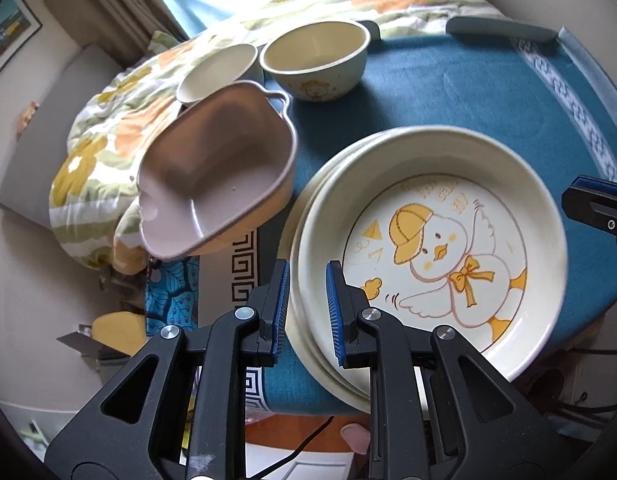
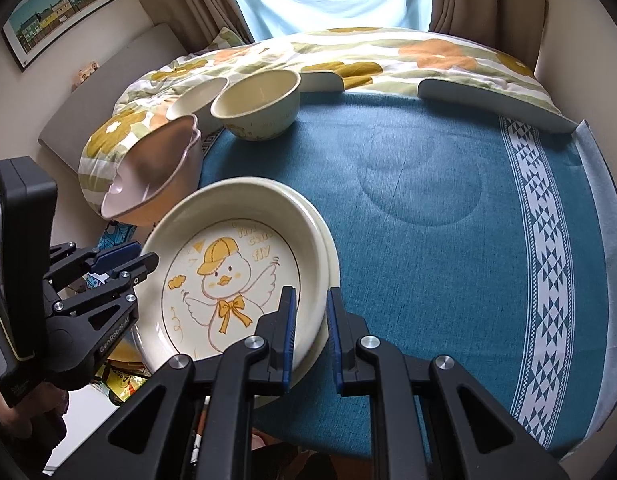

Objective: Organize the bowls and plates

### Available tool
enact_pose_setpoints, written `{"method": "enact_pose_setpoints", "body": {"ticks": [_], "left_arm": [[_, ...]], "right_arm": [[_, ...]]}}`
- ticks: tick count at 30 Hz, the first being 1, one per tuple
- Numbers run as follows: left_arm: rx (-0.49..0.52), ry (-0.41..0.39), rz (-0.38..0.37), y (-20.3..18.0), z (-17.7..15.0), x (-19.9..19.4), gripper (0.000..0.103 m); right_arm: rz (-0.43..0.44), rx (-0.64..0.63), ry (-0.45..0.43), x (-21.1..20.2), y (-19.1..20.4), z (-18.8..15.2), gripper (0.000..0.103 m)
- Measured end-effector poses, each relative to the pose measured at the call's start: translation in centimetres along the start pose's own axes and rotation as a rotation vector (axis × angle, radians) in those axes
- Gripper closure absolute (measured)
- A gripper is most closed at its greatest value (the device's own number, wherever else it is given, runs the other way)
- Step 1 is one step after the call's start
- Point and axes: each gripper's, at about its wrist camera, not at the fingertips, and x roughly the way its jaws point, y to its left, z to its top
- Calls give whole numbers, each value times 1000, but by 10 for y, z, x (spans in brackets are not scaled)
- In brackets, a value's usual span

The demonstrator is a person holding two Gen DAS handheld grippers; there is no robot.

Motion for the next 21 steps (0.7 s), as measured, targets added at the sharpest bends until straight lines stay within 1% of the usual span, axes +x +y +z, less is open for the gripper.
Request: {"method": "enact_pose_setpoints", "body": {"ticks": [2,3,4,5,6,7,8,9,10,11,13,14,15,17,19,21], "left_arm": [[-51,-40,-57,15,5,-18,85],[-81,-61,-71,23,8,-27,83],[-110,-86,-77,32,11,-38,68],[-139,-114,-69,40,13,-48,35],[-164,-146,-46,48,14,-58,15],[-184,-189,-22,55,15,-69,1],[-193,-224,-8,61,16,-79,0],[-196,-241,-5,68,17,-84,0],[-201,-243,0,75,20,-87,0],[-216,-243,-6,84,21,-87,0],[-268,-233,-59,106,20,-84,0],[-301,-224,-87,119,19,-81,0],[-333,-216,-116,131,17,-78,0],[-391,-199,-186,154,11,-69,1],[-438,-173,-252,173,4,-53,1],[-479,-136,-310,186,-3,-31,2]], "right_arm": [[22,1,-31,-12,0,9,89],[34,1,-47,-18,0,14,89],[47,-2,-59,-23,0,19,89],[63,-7,-71,-28,1,24,89],[75,-14,-83,-33,2,30,87],[80,-22,-93,-37,5,35,82],[89,-33,-101,-40,8,40,60],[102,-49,-110,-42,12,45,23],[116,-69,-120,-44,16,50,7],[122,-89,-128,-44,21,55,0],[105,-131,-120,-41,32,66,0],[96,-150,-101,-37,38,71,0],[94,-157,-83,-33,43,75,0],[101,-143,-89,-27,52,83,0],[118,-140,-86,-16,61,90,0],[114,-139,-43,4,72,95,0]]}}
